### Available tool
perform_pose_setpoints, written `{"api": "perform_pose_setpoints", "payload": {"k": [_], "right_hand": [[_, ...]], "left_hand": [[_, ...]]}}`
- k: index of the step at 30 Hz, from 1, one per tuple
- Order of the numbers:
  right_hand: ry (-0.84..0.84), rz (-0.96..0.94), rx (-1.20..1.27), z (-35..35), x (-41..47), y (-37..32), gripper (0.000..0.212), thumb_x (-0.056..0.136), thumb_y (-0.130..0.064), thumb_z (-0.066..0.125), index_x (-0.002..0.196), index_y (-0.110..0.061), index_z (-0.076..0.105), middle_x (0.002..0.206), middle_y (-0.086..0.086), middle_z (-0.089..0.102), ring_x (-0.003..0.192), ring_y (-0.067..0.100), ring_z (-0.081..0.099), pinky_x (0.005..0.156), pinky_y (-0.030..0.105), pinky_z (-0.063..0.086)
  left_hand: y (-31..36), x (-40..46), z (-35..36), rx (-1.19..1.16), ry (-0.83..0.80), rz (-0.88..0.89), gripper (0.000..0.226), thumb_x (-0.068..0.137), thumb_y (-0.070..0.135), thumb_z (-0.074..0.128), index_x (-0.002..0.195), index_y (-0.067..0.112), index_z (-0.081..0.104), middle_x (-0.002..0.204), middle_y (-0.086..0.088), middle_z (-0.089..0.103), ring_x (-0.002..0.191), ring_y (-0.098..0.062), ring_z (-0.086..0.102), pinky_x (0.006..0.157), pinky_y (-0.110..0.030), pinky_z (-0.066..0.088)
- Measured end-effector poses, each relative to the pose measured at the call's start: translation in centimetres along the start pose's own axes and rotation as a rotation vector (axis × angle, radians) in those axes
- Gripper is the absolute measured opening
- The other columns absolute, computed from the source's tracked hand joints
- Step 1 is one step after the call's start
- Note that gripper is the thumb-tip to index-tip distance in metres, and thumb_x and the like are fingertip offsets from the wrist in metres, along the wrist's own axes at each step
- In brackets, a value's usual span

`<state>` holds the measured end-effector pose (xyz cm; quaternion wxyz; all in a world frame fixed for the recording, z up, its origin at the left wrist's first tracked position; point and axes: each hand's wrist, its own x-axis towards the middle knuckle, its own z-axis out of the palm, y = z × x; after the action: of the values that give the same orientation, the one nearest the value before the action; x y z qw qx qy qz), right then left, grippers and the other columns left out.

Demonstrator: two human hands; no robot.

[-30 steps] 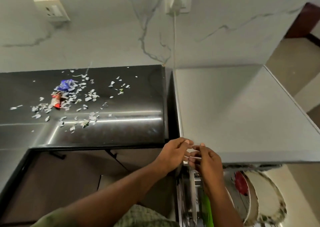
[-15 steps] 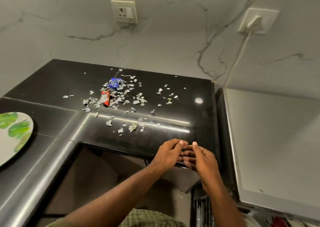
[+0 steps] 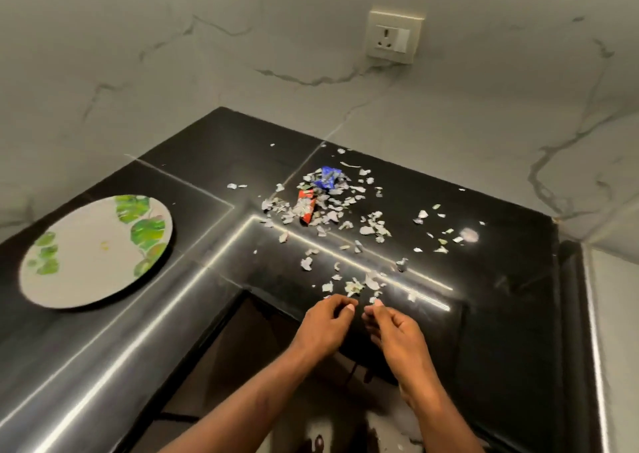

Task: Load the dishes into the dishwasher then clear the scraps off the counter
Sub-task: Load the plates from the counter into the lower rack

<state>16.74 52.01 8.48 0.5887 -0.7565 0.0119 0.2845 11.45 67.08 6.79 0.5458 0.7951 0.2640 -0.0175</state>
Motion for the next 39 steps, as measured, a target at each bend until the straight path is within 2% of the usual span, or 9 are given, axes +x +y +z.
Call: {"api": "perform_pose_setpoints", "payload": {"k": [7,13,19,23,26,29,33,35,39], "right_hand": [[-0.21,-0.099,-0.132,5.3,4.2,-5.4,0.03,0.103,-0.055,0.055,0.091,-0.04,0.079,0.094,-0.007,0.08,0.098,0.015,0.074,0.099,0.051,0.057],[-0.361,-0.109,-0.177,9.8,8.4,-7.4,0.056,0.075,-0.082,0.054,0.097,-0.038,0.08,0.102,-0.013,0.079,0.107,0.011,0.072,0.103,0.05,0.054],[-0.502,-0.139,-0.203,15.5,9.5,-9.6,0.043,0.094,-0.067,0.055,0.092,-0.031,0.077,0.1,-0.009,0.079,0.105,0.01,0.072,0.106,0.048,0.053],[-0.496,-0.176,-0.231,19.2,10.4,-11.3,0.055,0.089,-0.072,0.052,0.093,-0.023,0.078,0.097,0.002,0.079,0.104,0.024,0.074,0.099,0.054,0.056],[-0.511,-0.169,-0.224,21.9,10.6,-12.2,0.057,0.093,-0.068,0.052,0.095,-0.016,0.076,0.105,0.014,0.076,0.108,0.035,0.07,0.099,0.058,0.055],[-0.537,-0.179,-0.26,24.8,10.9,-12.9,0.069,0.085,-0.075,0.051,0.098,-0.011,0.072,0.106,0.017,0.073,0.1,0.032,0.074,0.098,0.06,0.055],[-0.575,-0.16,-0.313,28.1,11.5,-12.9,0.066,0.077,-0.081,0.052,0.091,-0.021,0.077,0.098,0.006,0.078,0.099,0.025,0.075,0.097,0.056,0.058],[-0.598,-0.138,-0.322,29.4,11.5,-13.0,0.061,0.078,-0.079,0.053,0.089,-0.025,0.079,0.095,-0.004,0.079,0.1,0.018,0.074,0.099,0.051,0.058],[-0.621,-0.104,-0.342,30.8,11.4,-12.3,0.052,0.09,-0.07,0.055,0.089,-0.024,0.078,0.098,-0.003,0.079,0.103,0.02,0.074,0.1,0.051,0.058]], "left_hand": [[-0.2,0.6,-4.0,-0.145,0.226,-0.12,0.025,0.098,0.042,0.056,0.116,0.036,0.072,0.107,0.014,0.075,0.102,-0.005,0.068,0.096,-0.042,0.058],[0.0,0.8,-8.1,-0.281,0.477,-0.191,0.021,0.105,0.033,0.056,0.12,0.029,0.071,0.107,0.008,0.075,0.099,-0.014,0.071,0.092,-0.037,0.06],[-2.5,0.9,-12.6,-0.55,0.714,-0.301,0.018,0.106,0.033,0.055,0.111,0.023,0.07,0.109,0.0,0.073,0.098,-0.015,0.069,0.086,-0.032,0.061],[-4.9,2.5,-16.0,-0.732,0.813,-0.349,0.027,0.106,0.031,0.054,0.087,0.014,0.065,0.091,-0.006,0.064,0.077,-0.016,0.06,0.071,-0.032,0.055],[-6.3,3.5,-18.3,-0.877,0.858,-0.389,0.022,0.107,0.026,0.054,0.088,0.016,0.06,0.085,-0.006,0.056,0.073,-0.017,0.055,0.065,-0.031,0.051],[-7.6,4.3,-20.6,-0.996,0.999,-0.453,0.016,0.104,0.021,0.057,0.09,0.015,0.062,0.091,-0.004,0.062,0.085,-0.02,0.063,0.077,-0.035,0.058],[-9.8,4.5,-24.3,-1.117,1.234,-0.465,0.003,0.101,0.011,0.058,0.102,0.009,0.06,0.084,-0.006,0.058,0.075,-0.02,0.061,0.067,-0.034,0.058],[-10.8,4.5,-25.9,-1.161,1.301,-0.462,0.011,0.099,0.014,0.061,0.106,0.006,0.062,0.084,-0.008,0.063,0.073,-0.021,0.066,0.076,-0.035,0.061],[-12.0,4.3,-27.8,-1.339,1.301,-0.425,0.028,0.101,0.008,0.062,0.127,-0.003,0.058,0.107,-0.024,0.071,0.098,-0.033,0.075,0.094,-0.04,0.061]]}}
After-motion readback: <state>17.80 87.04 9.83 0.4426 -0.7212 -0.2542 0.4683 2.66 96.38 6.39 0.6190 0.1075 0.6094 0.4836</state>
